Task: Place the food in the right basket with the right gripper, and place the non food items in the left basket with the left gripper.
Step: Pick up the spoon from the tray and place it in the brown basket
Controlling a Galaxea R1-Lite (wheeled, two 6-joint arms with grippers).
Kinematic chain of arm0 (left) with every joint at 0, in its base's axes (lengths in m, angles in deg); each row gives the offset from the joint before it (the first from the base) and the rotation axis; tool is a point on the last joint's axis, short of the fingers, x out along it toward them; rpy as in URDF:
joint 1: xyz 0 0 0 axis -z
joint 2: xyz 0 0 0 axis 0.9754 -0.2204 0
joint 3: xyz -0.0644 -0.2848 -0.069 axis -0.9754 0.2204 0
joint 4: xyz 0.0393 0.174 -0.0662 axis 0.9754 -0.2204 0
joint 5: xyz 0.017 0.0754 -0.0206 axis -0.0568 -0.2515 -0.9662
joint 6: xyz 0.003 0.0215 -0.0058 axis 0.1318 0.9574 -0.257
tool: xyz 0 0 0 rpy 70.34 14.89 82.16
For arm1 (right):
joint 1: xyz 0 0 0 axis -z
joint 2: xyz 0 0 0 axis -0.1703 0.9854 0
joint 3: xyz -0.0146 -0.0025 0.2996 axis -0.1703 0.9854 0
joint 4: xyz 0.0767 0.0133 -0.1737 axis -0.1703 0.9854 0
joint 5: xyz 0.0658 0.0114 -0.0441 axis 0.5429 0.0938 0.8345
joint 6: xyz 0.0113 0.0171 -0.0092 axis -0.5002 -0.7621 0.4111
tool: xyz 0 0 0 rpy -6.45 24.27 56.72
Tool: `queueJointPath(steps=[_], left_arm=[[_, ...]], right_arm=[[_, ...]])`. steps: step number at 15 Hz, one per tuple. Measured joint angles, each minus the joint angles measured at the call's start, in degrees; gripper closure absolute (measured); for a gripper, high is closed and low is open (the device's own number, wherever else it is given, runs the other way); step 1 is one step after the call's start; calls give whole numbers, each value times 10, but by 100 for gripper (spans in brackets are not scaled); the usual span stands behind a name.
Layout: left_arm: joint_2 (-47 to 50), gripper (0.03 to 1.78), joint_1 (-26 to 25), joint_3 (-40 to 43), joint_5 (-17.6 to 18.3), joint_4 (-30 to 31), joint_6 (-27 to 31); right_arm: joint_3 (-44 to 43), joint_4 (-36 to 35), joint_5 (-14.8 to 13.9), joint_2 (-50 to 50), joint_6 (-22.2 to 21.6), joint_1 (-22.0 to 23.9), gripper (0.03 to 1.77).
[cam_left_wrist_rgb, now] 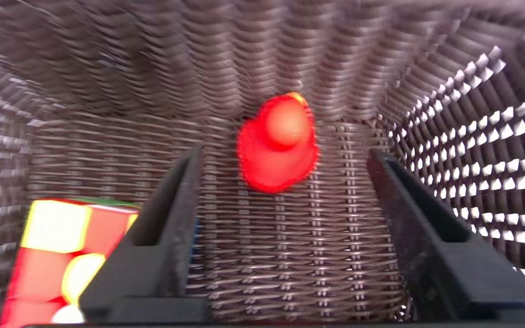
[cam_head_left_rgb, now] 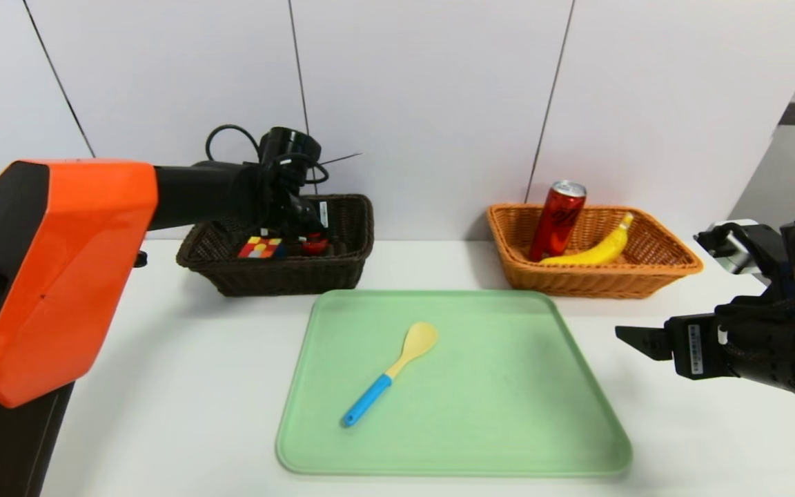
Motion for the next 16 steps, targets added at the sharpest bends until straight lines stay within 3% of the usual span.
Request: queueJointPath(steps=[3, 5, 7, 9, 12, 16], left_arm=[[78, 38, 43, 1, 0, -34, 15], [145, 32, 111, 9, 8, -103, 30], [200, 27, 175, 30, 50, -205, 48], [231, 23, 205, 71, 113, -283, 92], [244, 19, 226, 143, 155, -300, 160], [209, 16, 236, 144, 176, -301, 172]], right_arm=[[4, 0, 0, -1, -7, 0, 10], [4, -1, 1, -1, -9, 0, 10], [4, -1, 0, -1, -9, 0, 10], [5, 0, 1, -2, -9, -1, 10], [5, 0, 1, -2, -8, -1, 10], [4, -1, 1, 1, -8, -4, 10]])
